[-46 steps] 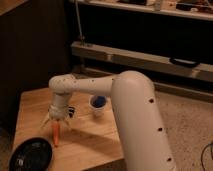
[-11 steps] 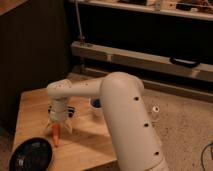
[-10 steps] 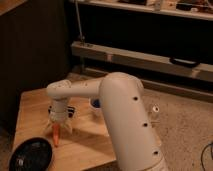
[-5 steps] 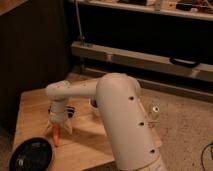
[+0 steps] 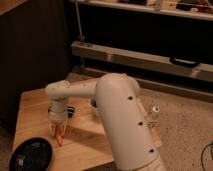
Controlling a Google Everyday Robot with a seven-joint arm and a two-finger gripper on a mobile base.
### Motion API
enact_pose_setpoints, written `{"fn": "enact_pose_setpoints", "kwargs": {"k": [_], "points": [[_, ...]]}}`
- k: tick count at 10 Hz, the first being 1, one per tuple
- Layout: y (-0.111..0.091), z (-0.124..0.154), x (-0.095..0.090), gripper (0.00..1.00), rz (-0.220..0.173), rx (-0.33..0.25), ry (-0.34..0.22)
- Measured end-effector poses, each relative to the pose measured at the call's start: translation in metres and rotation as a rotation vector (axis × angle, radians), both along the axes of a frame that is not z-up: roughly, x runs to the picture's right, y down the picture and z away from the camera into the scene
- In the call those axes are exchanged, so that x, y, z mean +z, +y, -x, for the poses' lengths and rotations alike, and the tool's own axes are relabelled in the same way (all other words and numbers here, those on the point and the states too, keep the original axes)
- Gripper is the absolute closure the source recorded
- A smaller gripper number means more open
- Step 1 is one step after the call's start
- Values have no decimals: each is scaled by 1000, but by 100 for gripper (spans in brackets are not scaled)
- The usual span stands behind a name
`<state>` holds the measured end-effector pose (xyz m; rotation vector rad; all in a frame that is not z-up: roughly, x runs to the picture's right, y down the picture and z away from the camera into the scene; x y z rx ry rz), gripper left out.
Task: Place the pepper in the ceramic bowl
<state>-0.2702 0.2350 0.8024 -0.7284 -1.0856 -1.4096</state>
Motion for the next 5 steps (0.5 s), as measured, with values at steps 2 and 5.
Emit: {"fn": "enact_pose_setpoints", "kwargs": {"k": [2,5], "points": [[1,-1,0,70,6,-3,2],[2,-1,0,70,15,-8,3]]}}
